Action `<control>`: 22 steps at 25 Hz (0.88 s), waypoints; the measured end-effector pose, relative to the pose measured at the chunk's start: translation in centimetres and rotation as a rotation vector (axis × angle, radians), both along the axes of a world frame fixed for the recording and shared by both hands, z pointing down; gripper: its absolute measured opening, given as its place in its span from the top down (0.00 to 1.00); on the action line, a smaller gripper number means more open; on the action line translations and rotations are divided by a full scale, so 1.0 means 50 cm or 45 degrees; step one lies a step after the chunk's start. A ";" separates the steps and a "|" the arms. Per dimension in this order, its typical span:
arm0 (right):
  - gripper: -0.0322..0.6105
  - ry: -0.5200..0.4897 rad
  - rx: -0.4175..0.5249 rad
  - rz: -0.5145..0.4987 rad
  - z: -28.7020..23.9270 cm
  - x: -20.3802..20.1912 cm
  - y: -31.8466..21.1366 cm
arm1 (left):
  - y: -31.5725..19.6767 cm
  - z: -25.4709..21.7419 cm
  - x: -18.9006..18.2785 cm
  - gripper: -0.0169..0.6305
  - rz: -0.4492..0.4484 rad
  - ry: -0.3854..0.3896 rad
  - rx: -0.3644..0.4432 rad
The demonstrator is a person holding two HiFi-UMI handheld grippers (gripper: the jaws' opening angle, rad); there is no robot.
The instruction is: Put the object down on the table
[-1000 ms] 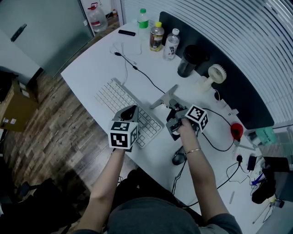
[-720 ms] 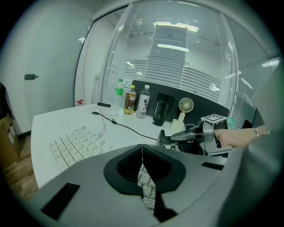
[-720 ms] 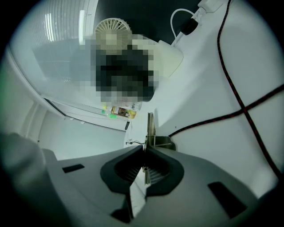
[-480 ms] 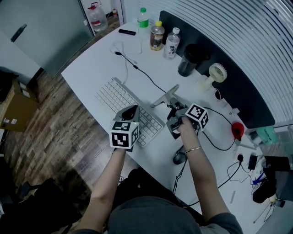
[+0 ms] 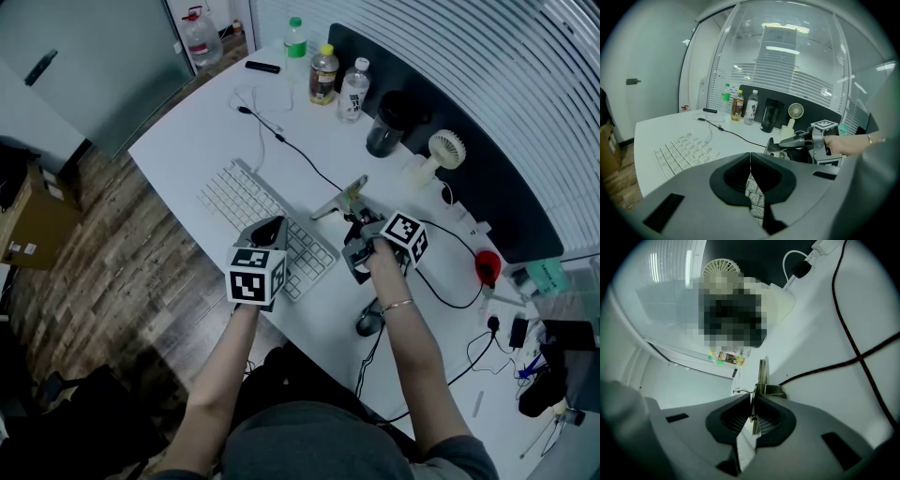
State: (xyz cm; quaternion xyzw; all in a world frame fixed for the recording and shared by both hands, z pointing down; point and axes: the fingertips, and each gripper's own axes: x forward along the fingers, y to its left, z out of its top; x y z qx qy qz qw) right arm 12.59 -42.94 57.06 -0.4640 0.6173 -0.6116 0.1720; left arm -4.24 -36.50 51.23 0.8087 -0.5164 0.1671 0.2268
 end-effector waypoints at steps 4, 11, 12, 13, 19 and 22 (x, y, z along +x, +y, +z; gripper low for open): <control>0.86 0.011 0.014 0.000 -0.004 0.001 0.001 | 0.005 -0.002 0.001 0.94 0.003 0.001 0.001; 0.79 0.021 0.055 0.030 -0.026 0.014 0.000 | 0.010 -0.005 0.003 0.94 0.008 0.004 0.009; 0.79 0.033 0.056 0.029 -0.028 0.016 0.002 | 0.011 -0.006 0.005 0.94 0.011 0.005 0.012; 0.79 0.045 0.057 0.028 -0.030 0.018 0.005 | 0.012 -0.007 0.006 0.94 0.013 0.006 0.014; 0.76 0.140 0.066 0.003 -0.043 0.025 0.024 | 0.019 -0.017 0.008 0.94 0.020 0.013 0.030; 0.75 0.200 0.074 -0.017 -0.052 0.025 0.035 | 0.024 -0.020 0.008 0.94 0.027 0.013 0.035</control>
